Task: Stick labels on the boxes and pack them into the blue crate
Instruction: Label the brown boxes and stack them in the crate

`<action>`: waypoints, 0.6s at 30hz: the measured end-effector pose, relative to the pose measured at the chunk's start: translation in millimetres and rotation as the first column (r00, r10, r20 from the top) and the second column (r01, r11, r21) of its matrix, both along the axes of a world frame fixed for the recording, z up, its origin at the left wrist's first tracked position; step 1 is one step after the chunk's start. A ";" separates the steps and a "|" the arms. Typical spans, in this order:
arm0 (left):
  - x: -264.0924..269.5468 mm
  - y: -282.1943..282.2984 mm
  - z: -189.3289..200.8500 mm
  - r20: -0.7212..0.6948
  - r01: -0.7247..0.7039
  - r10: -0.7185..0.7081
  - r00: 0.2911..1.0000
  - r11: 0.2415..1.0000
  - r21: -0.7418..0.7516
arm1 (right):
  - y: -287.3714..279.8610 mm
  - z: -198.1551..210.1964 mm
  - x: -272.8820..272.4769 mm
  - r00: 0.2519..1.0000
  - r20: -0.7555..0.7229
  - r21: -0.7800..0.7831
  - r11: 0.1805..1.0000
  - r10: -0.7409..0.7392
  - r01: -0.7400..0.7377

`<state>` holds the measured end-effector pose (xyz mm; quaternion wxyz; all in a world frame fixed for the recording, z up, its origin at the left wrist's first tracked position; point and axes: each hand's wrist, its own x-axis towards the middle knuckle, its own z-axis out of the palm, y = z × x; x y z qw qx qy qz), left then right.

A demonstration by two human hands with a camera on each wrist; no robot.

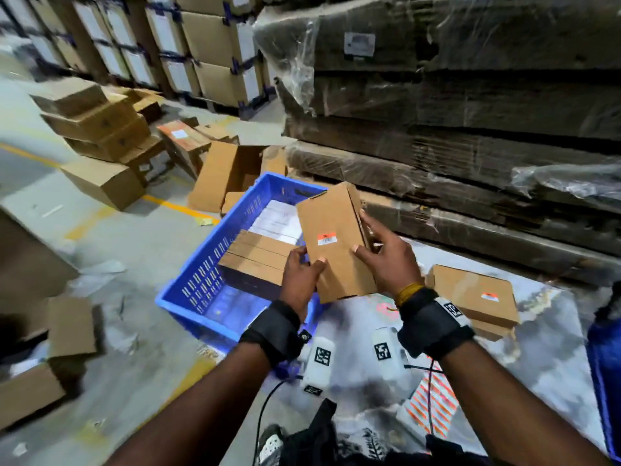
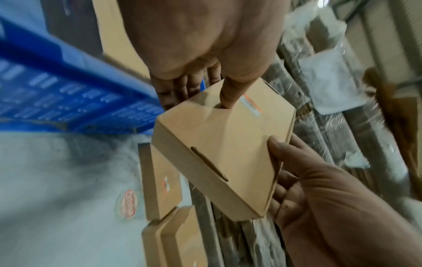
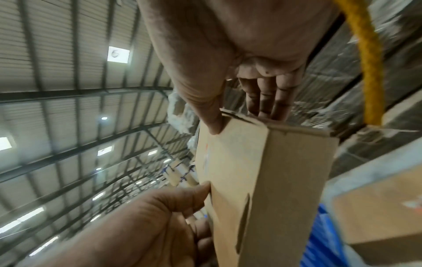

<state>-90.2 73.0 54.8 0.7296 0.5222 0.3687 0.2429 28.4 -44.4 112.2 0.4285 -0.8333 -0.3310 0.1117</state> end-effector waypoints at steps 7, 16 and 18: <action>-69.5 76.7 -0.1 -0.038 -0.263 0.261 0.965 0.962 -0.072 | 107.9 9.4 -38.3 0.941 0.140 -0.198 0.940 0.309 -0.279; -134.7 126.4 -10.8 -0.120 -0.429 0.425 0.897 0.903 -0.015 | 185.2 -65.6 -87.1 0.818 0.145 -0.609 0.702 0.557 -0.370; -144.7 132.4 -16.2 -0.159 -0.425 0.420 0.893 0.905 0.008 | 190.6 -85.2 -92.4 0.797 0.118 -0.667 0.642 0.592 -0.378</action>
